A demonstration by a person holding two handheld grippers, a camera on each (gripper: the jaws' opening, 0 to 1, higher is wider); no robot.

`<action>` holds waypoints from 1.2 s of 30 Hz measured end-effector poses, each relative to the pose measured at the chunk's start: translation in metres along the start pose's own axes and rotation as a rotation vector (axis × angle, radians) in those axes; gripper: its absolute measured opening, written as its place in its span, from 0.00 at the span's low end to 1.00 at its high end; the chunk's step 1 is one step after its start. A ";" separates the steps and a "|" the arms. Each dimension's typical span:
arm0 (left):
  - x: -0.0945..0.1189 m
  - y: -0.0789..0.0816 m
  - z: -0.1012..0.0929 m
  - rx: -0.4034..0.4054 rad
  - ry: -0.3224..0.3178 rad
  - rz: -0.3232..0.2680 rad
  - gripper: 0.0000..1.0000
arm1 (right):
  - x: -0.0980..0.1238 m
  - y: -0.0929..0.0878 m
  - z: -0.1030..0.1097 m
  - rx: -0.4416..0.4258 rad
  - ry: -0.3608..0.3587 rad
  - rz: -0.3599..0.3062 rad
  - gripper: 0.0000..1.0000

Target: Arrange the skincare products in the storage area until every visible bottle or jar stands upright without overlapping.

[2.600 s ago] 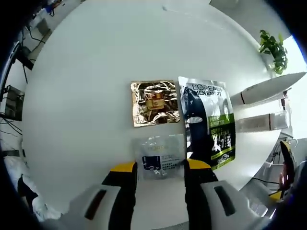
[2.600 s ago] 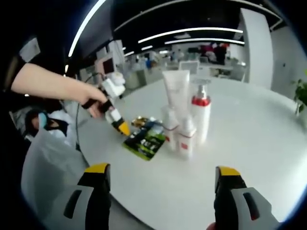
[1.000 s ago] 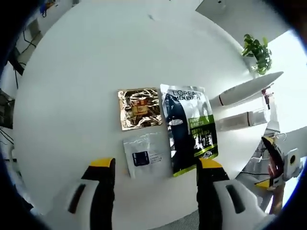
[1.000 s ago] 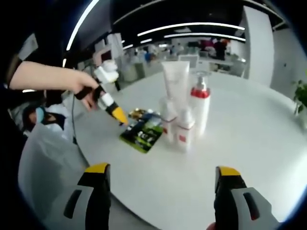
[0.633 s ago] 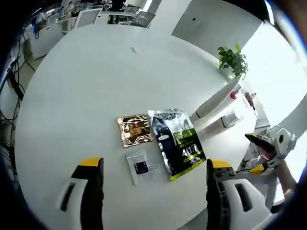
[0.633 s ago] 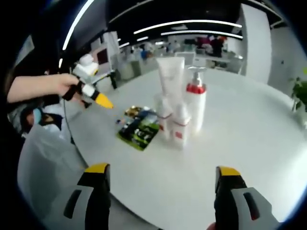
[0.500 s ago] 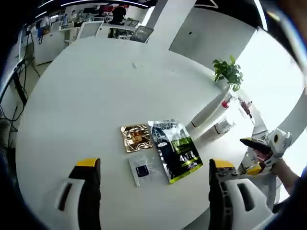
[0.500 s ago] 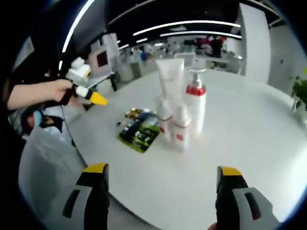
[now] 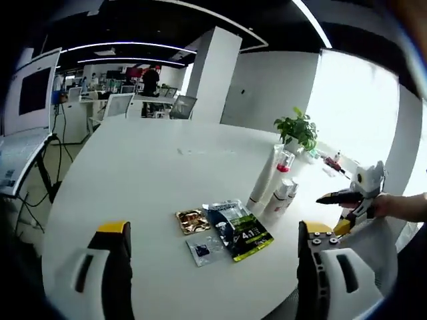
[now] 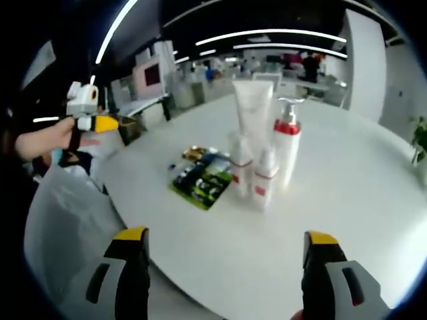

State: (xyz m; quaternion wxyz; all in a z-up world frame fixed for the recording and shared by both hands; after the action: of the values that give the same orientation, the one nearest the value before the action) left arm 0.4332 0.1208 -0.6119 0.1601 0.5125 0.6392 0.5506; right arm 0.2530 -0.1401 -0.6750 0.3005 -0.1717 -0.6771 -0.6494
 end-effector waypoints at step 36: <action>0.016 -0.030 -0.007 -0.213 0.052 0.035 0.95 | 0.001 -0.005 -0.006 -0.032 -0.032 0.025 0.99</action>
State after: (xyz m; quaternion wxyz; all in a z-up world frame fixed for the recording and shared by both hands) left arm 0.4063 0.1341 -0.6297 0.1874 0.4893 0.5718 0.6313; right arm 0.2505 -0.1468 -0.6787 0.2948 -0.1953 -0.6691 -0.6537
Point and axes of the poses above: the point that each gripper's makers call its tool centre point, and the gripper's own axes: x roughly backward along the fingers, z roughly to its left, y roughly out of its top, the point moved 5 cm from there along x, roughly backward along the fingers, and after that the axes turned 7 degrees about x, right-handed, at the moved point
